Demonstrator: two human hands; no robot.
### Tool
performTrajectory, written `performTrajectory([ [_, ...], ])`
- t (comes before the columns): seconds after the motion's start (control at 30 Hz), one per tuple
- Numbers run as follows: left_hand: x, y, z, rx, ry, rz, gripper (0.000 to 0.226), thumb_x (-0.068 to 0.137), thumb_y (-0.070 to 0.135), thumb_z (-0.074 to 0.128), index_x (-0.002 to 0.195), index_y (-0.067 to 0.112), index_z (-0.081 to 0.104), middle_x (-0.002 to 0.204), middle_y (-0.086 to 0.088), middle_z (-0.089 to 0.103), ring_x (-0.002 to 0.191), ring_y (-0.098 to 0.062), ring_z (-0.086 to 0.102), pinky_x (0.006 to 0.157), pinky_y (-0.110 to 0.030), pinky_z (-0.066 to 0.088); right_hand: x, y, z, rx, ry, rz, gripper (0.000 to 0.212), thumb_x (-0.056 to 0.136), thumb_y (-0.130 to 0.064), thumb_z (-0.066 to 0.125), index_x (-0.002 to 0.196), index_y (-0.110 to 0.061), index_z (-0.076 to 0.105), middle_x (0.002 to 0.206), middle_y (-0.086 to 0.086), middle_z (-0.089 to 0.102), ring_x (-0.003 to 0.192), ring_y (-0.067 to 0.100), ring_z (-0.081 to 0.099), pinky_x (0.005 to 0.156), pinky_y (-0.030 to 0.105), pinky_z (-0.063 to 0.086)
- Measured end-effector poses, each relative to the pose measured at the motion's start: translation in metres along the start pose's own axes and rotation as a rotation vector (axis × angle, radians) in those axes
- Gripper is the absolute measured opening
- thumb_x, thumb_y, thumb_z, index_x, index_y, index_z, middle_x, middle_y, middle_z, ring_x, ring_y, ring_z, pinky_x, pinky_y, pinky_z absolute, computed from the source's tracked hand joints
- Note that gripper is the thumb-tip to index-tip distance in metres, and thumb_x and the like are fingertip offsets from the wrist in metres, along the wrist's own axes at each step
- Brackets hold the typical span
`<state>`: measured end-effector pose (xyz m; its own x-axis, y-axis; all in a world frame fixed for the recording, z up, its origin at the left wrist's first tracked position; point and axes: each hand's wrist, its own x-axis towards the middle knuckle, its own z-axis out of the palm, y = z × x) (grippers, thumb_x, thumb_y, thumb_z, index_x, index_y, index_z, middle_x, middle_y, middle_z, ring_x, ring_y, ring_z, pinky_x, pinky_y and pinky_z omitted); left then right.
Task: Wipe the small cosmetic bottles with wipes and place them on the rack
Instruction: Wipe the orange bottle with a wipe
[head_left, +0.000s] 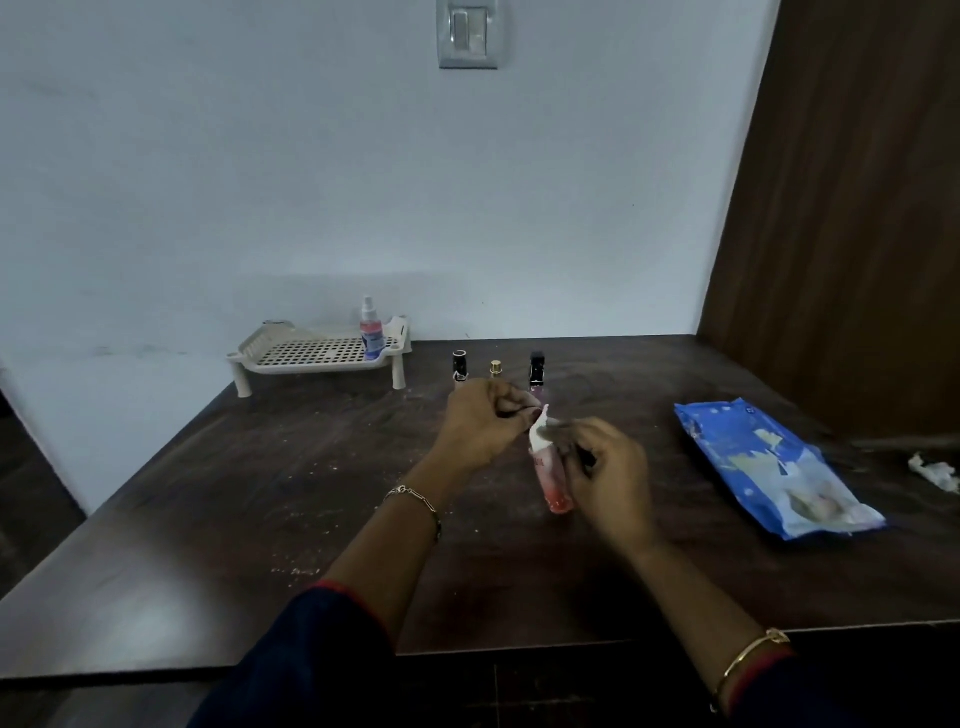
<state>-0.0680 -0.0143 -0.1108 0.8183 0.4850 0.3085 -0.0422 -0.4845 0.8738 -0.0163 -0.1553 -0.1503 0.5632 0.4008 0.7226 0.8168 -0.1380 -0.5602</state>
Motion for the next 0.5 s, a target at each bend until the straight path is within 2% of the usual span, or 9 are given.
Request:
performTrajectory([
  [0.07, 0.005, 0.0, 0.003, -0.008, -0.023, 0.0, 0.012, 0.078, 0.0, 0.069, 0.09, 0.0, 0.071, 0.088, -0.017, 0.072, 0.072, -0.007, 0.064, 0.083, -0.022, 0.052, 0.003, 0.002, -0.006, -0.057, -0.047, -0.055, 0.026, 0.077, -0.017, 0.053, 0.091, -0.017, 0.075, 0.089, -0.006, 0.069, 0.08, -0.002, 0.06, 0.072, 0.006, 0.043],
  [0.13, 0.009, -0.001, 0.005, 0.008, -0.04, -0.003, 0.013, 0.079, 0.001, 0.069, 0.092, 0.0, 0.071, 0.089, -0.015, 0.073, 0.064, 0.004, 0.061, 0.077, -0.015, 0.051, 0.006, 0.006, -0.01, -0.113, -0.106, -0.089, 0.029, 0.078, -0.025, 0.051, 0.091, -0.016, 0.075, 0.087, -0.004, 0.069, 0.078, 0.005, 0.062, 0.071, 0.013, 0.046],
  [0.2, 0.014, -0.003, 0.003, 0.02, -0.041, -0.029, 0.015, 0.079, 0.002, 0.069, 0.094, 0.001, 0.071, 0.086, -0.012, 0.072, 0.054, 0.011, 0.057, 0.068, -0.008, 0.047, 0.003, 0.009, -0.012, -0.179, -0.182, -0.103, 0.019, 0.08, -0.015, 0.058, 0.09, -0.014, 0.074, 0.081, -0.007, 0.063, 0.073, 0.008, 0.061, 0.066, 0.012, 0.041],
  [0.27, 0.016, -0.006, -0.001, 0.015, -0.047, -0.073, 0.016, 0.08, 0.003, 0.069, 0.096, 0.001, 0.07, 0.085, -0.009, 0.071, 0.054, 0.008, 0.057, 0.065, -0.008, 0.047, -0.008, 0.013, -0.014, -0.222, -0.234, -0.099, 0.018, 0.078, -0.006, 0.063, 0.089, -0.015, 0.073, 0.076, -0.008, 0.057, 0.069, 0.01, 0.058, 0.062, 0.01, 0.034],
  [0.37, 0.015, -0.005, -0.004, -0.034, -0.072, -0.108, 0.018, 0.079, 0.002, 0.069, 0.097, -0.002, 0.069, 0.082, -0.01, 0.069, 0.063, -0.005, 0.059, 0.065, -0.015, 0.049, -0.022, 0.02, -0.018, -0.273, -0.297, -0.074, 0.021, 0.076, -0.005, 0.067, 0.091, -0.018, 0.073, 0.081, -0.004, 0.061, 0.073, 0.012, 0.061, 0.066, 0.016, 0.042],
  [0.43, 0.014, -0.003, -0.003, -0.051, -0.075, -0.113, 0.018, 0.079, 0.002, 0.069, 0.097, -0.002, 0.069, 0.084, -0.011, 0.07, 0.063, -0.005, 0.059, 0.062, -0.015, 0.048, -0.025, 0.021, -0.023, -0.337, -0.346, -0.072, 0.013, 0.078, -0.01, 0.069, 0.089, -0.016, 0.073, 0.085, -0.002, 0.063, 0.076, 0.016, 0.062, 0.067, 0.027, 0.049],
  [0.5, 0.012, -0.002, -0.002, -0.063, -0.067, -0.117, 0.017, 0.079, 0.003, 0.069, 0.096, 0.0, 0.069, 0.09, -0.013, 0.071, 0.063, -0.004, 0.059, 0.061, -0.014, 0.048, -0.026, 0.017, -0.027, -0.391, -0.408, -0.094, 0.01, 0.079, -0.012, 0.067, 0.087, -0.016, 0.072, 0.087, -0.001, 0.062, 0.079, 0.019, 0.062, 0.068, 0.032, 0.048],
])
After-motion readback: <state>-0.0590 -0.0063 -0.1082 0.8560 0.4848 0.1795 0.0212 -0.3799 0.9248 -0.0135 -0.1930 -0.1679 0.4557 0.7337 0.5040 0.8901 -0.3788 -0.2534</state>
